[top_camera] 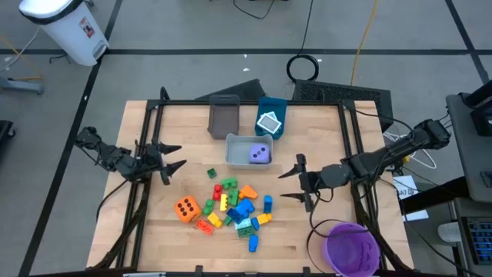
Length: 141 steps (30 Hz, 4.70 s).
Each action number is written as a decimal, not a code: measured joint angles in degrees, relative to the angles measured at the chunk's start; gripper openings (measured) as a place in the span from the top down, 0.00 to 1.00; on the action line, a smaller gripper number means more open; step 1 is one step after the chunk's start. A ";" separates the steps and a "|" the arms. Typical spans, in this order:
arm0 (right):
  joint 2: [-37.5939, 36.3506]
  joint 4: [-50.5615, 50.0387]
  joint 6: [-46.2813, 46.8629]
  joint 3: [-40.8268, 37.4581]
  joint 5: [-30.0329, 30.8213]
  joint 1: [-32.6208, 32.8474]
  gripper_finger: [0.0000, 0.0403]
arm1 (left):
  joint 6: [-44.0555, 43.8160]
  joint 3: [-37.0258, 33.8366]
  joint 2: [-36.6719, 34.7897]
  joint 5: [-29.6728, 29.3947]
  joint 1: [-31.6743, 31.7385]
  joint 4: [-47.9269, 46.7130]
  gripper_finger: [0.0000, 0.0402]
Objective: Pick & Place Toys
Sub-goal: Put the orange game dice into the gray bin
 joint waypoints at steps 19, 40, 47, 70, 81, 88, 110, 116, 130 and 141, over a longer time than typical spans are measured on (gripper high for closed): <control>0.02 1.28 0.63 0.00 -0.02 0.00 0.40 | -15.41 0.00 0.00 6.64 0.01 14.02 0.23; 0.02 1.30 0.68 -0.02 -0.02 0.00 0.40 | -59.81 0.92 13.76 43.37 -0.01 -9.10 0.23; 0.02 1.30 0.68 -0.02 -0.02 0.00 0.40 | -59.87 0.94 24.28 50.72 -0.01 1.38 0.23; 0.02 1.37 2.60 -0.02 0.00 0.00 0.40 | -53.02 1.06 46.13 59.62 0.01 13.90 0.60; 0.02 1.35 2.62 -0.02 0.00 0.00 0.40 | -51.21 1.47 45.60 59.56 0.01 15.07 0.62; 0.04 1.33 2.63 -0.02 -0.01 0.00 0.40 | -46.34 5.33 43.37 58.16 -0.04 15.18 0.62; 0.04 1.35 2.62 -0.02 0.00 0.00 0.40 | 6.27 30.93 47.18 28.32 14.75 13.64 0.67; 0.04 1.35 2.62 -0.02 0.00 0.00 0.40 | 10.63 36.33 56.92 29.31 23.58 8.01 0.68; 0.07 1.33 2.60 -0.02 0.00 0.00 0.40 | 22.75 37.83 76.96 22.87 30.85 10.30 0.69; 0.07 1.31 2.43 -0.02 0.00 -0.01 0.40 | 27.81 37.80 82.60 24.84 30.24 13.21 0.69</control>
